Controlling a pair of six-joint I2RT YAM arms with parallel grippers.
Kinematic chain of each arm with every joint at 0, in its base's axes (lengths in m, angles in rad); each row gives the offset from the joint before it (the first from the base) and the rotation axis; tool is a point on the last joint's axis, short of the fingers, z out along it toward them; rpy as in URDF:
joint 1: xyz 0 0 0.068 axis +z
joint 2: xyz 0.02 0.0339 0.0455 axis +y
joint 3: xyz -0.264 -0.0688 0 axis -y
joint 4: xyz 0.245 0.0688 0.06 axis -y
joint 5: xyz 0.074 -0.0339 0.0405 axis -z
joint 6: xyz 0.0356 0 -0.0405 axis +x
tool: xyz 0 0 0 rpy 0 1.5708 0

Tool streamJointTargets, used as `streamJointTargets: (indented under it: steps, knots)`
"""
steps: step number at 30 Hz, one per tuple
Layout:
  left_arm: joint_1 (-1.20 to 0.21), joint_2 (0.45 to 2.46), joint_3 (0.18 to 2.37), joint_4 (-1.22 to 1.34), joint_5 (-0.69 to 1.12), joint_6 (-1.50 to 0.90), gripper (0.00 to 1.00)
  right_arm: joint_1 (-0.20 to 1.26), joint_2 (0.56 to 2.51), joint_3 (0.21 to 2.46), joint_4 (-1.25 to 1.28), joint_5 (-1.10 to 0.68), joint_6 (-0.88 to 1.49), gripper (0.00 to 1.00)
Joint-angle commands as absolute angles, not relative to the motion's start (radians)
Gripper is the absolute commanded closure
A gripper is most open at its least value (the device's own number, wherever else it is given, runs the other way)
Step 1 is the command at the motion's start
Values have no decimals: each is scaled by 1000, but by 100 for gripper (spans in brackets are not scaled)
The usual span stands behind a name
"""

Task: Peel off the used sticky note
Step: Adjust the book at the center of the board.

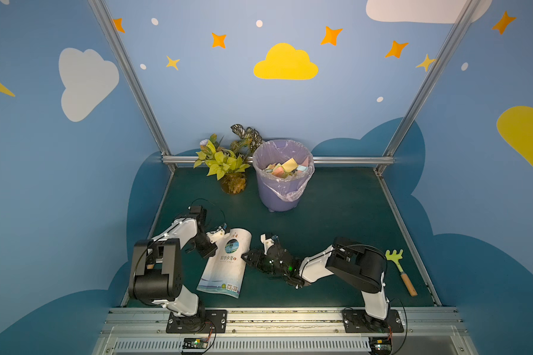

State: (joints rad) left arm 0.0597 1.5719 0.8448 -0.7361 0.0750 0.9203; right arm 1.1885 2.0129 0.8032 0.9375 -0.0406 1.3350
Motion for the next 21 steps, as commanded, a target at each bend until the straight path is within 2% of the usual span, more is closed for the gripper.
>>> streamJointTargets:
  steps: [1,3,9,21]
  knots:
    - [45,1627,808,-733,113,939,76,1200,2030,829,1173,-97,1349,53]
    - [44,1624,811,-741,121,942,76,1202,2047,833,1236,-96,1341,44]
    - [47,1610,814,-749,133,943,77,1204,2078,874,1244,-100,1324,27]
    - [58,1602,833,-782,184,943,78,1216,2184,972,1359,-83,1336,24]
